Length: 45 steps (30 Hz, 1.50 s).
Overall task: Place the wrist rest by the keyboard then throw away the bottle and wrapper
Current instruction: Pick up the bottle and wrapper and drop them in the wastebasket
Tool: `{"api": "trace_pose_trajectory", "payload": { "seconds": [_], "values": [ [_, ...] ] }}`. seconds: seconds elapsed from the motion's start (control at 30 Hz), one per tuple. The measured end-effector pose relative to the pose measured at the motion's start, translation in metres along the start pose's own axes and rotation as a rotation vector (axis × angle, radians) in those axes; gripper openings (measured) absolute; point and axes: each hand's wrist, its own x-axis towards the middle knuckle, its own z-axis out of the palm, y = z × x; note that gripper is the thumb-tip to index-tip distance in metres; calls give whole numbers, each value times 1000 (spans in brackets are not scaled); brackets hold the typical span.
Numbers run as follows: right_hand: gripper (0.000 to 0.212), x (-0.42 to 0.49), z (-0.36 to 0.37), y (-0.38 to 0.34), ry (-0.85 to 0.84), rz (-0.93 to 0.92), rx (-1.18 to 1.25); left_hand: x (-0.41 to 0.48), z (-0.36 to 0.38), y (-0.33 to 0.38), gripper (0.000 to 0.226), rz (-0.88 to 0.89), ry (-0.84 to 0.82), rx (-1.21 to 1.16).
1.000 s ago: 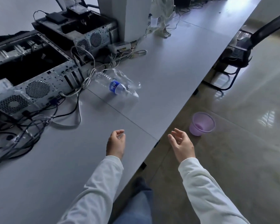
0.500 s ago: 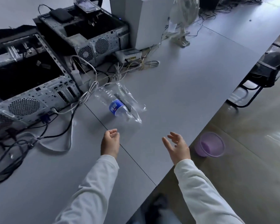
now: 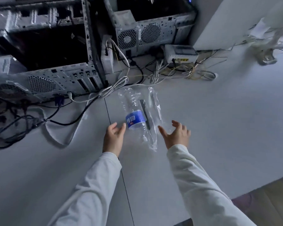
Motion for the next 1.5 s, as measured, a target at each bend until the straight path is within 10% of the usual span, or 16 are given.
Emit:
{"api": "trace_pose_trajectory", "payload": {
  "seconds": [0.8, 1.5],
  "values": [
    [37, 64, 23, -8, -270, -63, -44, 31, 56, 6, 55, -132, 165, -59],
    [33, -64, -65, 70, 43, 199, 349, -73, 47, -24, 55, -37, -249, -45]
  ]
}}
